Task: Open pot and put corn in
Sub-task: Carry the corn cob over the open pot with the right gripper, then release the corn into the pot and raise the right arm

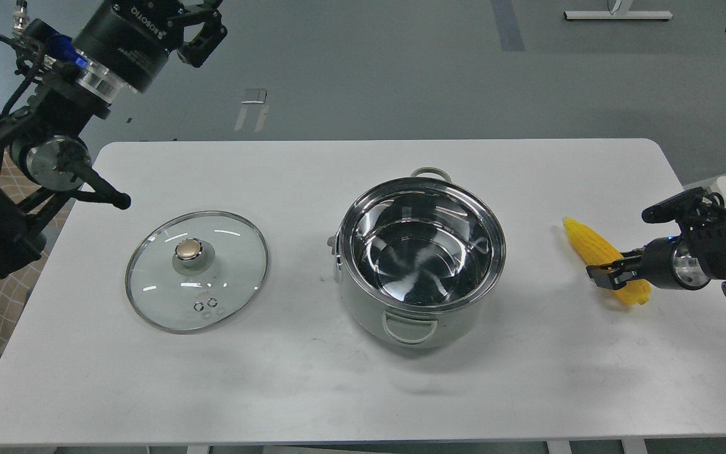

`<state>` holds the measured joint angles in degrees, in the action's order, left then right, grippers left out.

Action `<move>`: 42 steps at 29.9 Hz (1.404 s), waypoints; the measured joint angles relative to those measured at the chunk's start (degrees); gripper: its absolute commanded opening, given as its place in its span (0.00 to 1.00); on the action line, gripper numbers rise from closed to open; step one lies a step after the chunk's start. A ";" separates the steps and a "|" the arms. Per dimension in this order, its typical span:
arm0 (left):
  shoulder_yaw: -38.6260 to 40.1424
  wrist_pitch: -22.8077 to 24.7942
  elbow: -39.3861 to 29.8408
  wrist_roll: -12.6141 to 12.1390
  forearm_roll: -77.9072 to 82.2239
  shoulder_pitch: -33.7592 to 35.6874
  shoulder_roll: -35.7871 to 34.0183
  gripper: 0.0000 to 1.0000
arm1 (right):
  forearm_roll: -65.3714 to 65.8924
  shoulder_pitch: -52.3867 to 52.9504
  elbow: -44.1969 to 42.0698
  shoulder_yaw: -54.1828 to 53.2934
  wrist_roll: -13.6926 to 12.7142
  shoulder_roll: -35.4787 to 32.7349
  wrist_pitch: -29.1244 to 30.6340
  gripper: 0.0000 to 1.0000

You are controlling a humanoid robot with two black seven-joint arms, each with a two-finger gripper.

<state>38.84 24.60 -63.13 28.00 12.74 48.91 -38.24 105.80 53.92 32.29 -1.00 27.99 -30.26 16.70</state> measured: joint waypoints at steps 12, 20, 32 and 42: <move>0.13 0.01 -0.15 0.00 0.01 -0.04 0.01 0.95 | -1.30 7.86 12.15 -1.75 0.00 -7.62 -0.70 0.00; 0.19 0.01 -0.17 0.00 0.01 -0.04 0.63 0.95 | -1.40 24.13 29.53 -1.87 0.01 -11.65 8.08 0.00; 0.29 -0.13 -0.13 0.00 0.01 0.04 1.00 0.95 | -1.32 27.85 34.86 2.63 0.02 0.75 11.31 0.07; 0.97 -0.76 -0.07 0.00 0.01 0.02 1.32 0.95 | -1.25 23.30 33.25 3.92 0.02 5.45 11.31 0.43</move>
<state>39.81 23.84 -63.19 28.00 12.74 48.94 -36.92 104.55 77.22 65.54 2.92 28.01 -24.81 28.01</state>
